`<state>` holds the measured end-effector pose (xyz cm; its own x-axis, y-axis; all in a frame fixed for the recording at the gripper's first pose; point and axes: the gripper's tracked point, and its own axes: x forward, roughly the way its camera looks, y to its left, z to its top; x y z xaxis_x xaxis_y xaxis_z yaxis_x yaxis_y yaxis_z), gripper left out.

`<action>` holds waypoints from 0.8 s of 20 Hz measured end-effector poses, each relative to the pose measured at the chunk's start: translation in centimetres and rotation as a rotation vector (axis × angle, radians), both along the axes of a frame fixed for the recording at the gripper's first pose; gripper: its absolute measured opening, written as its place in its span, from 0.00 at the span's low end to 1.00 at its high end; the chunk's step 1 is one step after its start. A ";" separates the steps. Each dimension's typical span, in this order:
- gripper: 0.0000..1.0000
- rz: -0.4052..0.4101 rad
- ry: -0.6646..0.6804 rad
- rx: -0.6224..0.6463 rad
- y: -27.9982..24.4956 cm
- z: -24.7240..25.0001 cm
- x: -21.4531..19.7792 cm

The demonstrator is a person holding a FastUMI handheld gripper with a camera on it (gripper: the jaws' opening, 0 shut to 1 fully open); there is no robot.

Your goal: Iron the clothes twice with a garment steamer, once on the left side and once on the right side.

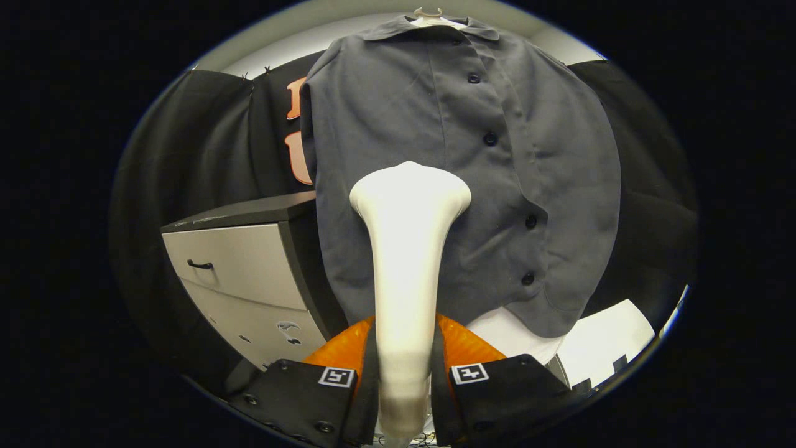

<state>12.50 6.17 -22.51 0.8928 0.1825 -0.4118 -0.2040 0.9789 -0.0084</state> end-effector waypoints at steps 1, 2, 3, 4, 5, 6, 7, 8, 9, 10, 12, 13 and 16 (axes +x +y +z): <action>0.43 0.000 0.008 -0.001 0.0 -0.4 0.0; 0.43 -0.001 0.014 -0.003 -0.1 -0.7 -0.3; 0.43 -0.002 0.018 -0.005 -0.3 -0.8 -0.5; 0.43 -0.004 0.022 -0.006 -0.3 -1.1 -0.6; 0.43 -0.005 0.027 -0.008 -0.4 -1.3 -0.6; 0.43 -0.006 0.030 -0.010 -0.4 -1.4 -0.7; 0.43 -0.007 0.033 -0.013 -0.5 -1.5 -0.8; 0.43 -0.007 0.033 -0.013 -0.5 -1.5 -0.9; 0.43 -0.006 0.030 -0.010 -0.5 -1.4 -1.0; 0.43 -0.006 0.026 -0.008 -0.4 -1.2 -1.0; 0.43 -0.005 0.019 -0.006 -0.5 -0.9 -1.3; 0.43 -0.003 0.010 -0.003 -0.4 -0.6 -1.5; 0.43 0.011 -0.027 -0.003 -0.2 1.6 -2.3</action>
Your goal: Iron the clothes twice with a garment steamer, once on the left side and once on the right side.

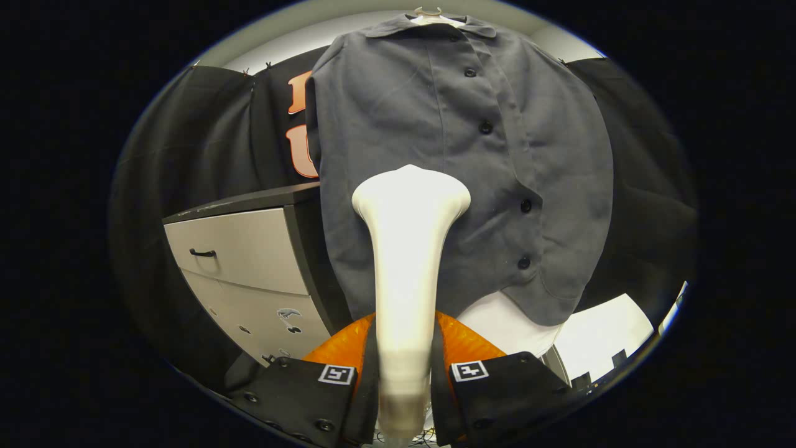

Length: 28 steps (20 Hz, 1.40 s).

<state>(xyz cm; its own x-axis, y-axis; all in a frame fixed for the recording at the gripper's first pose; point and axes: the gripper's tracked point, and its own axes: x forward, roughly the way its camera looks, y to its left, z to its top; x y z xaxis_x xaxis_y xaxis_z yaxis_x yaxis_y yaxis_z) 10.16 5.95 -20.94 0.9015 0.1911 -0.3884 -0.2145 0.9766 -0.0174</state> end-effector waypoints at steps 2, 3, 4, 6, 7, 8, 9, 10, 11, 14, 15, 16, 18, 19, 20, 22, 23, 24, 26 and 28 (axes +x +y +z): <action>0.43 0.019 -0.034 0.011 0.2 2.6 -0.8; 0.43 0.032 -0.054 0.022 0.3 4.2 -1.2; 0.43 0.046 -0.075 0.029 0.4 6.0 -1.5; 0.43 0.067 -0.119 0.039 0.0 9.5 -2.2; 0.43 0.077 -0.138 0.045 -0.4 11.2 -2.5; 0.43 0.085 -0.154 0.049 -0.9 12.8 -2.8; 0.42 0.089 -0.164 0.052 -1.6 14.0 -2.8; 0.43 0.089 -0.177 0.057 -2.4 15.1 -2.6; 0.43 0.083 -0.193 0.060 -3.3 16.3 -2.4; 0.43 0.053 -0.238 0.074 -6.3 19.1 -1.0; 0.43 0.044 -0.250 0.078 -7.4 19.8 -0.6; 0.43 0.033 -0.255 0.079 -8.4 20.4 0.0; 0.43 0.013 -0.276 0.081 -9.6 20.8 1.0; 0.43 0.001 -0.280 0.078 -10.5 21.0 1.6; 0.43 -0.010 -0.291 0.076 -11.3 21.4 2.5; 0.42 -0.025 -0.303 0.073 -12.6 22.3 4.0; 0.42 -0.032 -0.306 0.075 -13.1 22.7 4.7; 0.42 -0.036 -0.307 0.076 -13.4 23.2 5.5; 0.42 -0.034 -0.318 0.084 -13.6 24.4 7.1; 0.42 -0.029 -0.331 0.088 -13.6 24.9 8.0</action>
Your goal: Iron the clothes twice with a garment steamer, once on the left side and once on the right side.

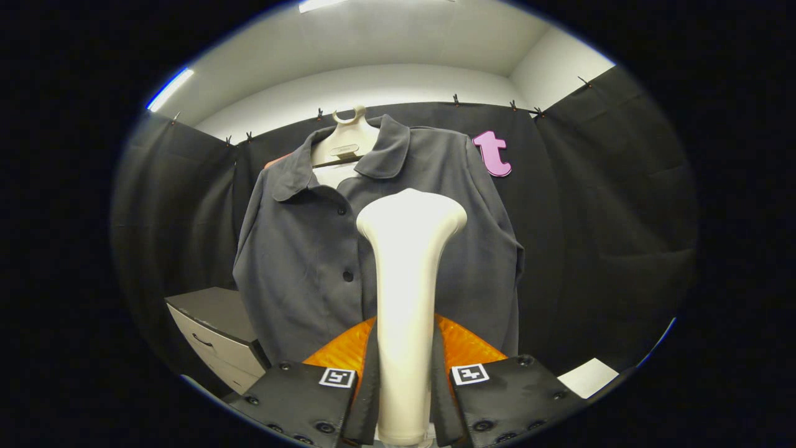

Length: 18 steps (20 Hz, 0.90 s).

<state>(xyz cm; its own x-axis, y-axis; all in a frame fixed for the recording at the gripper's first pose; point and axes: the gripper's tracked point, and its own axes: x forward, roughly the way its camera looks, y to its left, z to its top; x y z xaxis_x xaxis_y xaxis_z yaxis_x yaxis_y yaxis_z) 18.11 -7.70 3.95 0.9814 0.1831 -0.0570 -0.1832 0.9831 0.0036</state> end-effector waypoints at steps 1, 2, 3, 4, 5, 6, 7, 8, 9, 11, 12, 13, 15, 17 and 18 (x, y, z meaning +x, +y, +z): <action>0.42 0.001 -0.004 0.005 -0.1 0.1 0.3; 0.42 0.001 -0.006 0.009 -0.2 0.3 0.6; 0.42 -0.001 -0.007 0.013 -0.2 0.4 1.1; 0.42 -0.002 -0.007 0.017 -0.3 0.4 1.4; 0.42 -0.005 -0.006 0.019 -0.4 0.4 1.7; 0.42 -0.011 -0.003 0.018 -0.5 0.3 2.1; 0.42 -0.015 0.002 0.015 -0.7 0.0 2.4; 0.42 -0.016 0.010 0.014 -0.7 -0.3 2.7; 0.42 -0.012 0.016 0.014 -0.6 -0.5 3.0; 0.42 -0.012 0.013 0.007 -0.7 -0.7 3.1; 0.43 -0.014 0.013 0.001 -0.8 -0.8 3.1; 0.43 -0.014 0.013 -0.002 -0.8 -0.9 3.2; 0.42 -0.013 0.019 -0.003 -0.9 -1.1 3.3; 0.43 -0.014 0.023 -0.003 -0.8 -1.4 3.3; 0.43 -0.013 0.025 -0.008 -0.9 -1.7 3.2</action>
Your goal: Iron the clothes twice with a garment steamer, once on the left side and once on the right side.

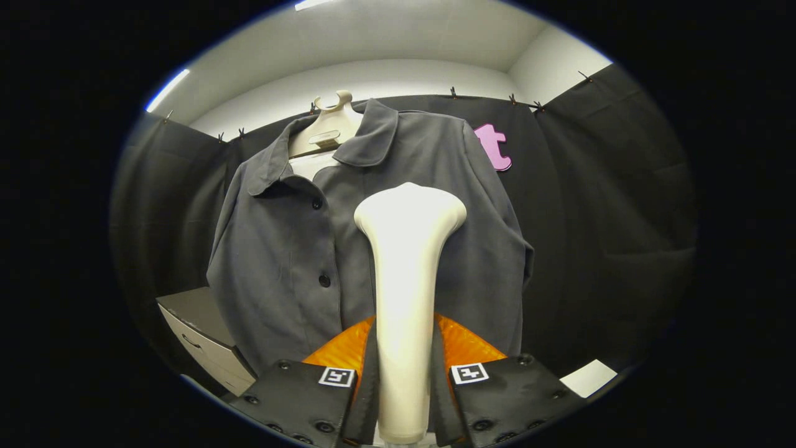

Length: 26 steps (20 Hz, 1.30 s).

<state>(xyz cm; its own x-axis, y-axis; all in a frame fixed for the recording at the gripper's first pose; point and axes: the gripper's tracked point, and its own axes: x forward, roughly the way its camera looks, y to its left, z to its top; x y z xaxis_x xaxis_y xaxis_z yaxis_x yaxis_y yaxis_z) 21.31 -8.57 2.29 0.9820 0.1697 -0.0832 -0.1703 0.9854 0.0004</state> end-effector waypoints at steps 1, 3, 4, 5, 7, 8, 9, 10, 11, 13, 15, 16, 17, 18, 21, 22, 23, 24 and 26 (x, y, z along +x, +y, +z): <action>0.42 0.001 0.003 -0.002 0.0 -0.3 0.0; 0.42 -0.001 0.015 -0.007 0.0 -1.0 -0.1; 0.42 -0.001 0.021 -0.009 0.0 -1.3 -0.2; 0.42 0.000 0.026 -0.010 0.0 -1.7 -0.4; 0.42 0.000 0.041 -0.014 0.0 -2.5 -0.6; 0.42 -0.001 0.046 -0.015 0.0 -2.9 -0.8; 0.42 -0.002 0.054 -0.017 0.0 -3.5 -1.0; 0.42 -0.003 0.062 -0.017 -0.1 -3.9 -1.1; 0.42 -0.004 0.072 -0.018 -0.1 -4.4 -1.2; 0.42 -0.006 0.091 -0.016 -0.1 -5.5 -1.4; 0.43 -0.009 0.108 -0.016 -0.2 -6.5 -1.5; 0.43 -0.010 0.115 -0.017 -0.3 -7.1 -1.7; 0.42 -0.012 0.123 -0.017 -0.4 -7.6 -1.8; 0.42 -0.014 0.130 -0.016 -0.4 -8.1 -1.9; 0.42 -0.017 0.153 -0.011 -0.6 -9.6 -2.1; 0.42 -0.020 0.161 -0.011 -0.8 -10.2 -2.2; 0.42 -0.022 0.173 -0.014 -0.9 -10.9 -2.3; 0.42 -0.024 0.183 -0.014 -1.0 -11.6 -2.5; 0.42 -0.027 0.202 -0.012 -1.3 -12.6 -2.8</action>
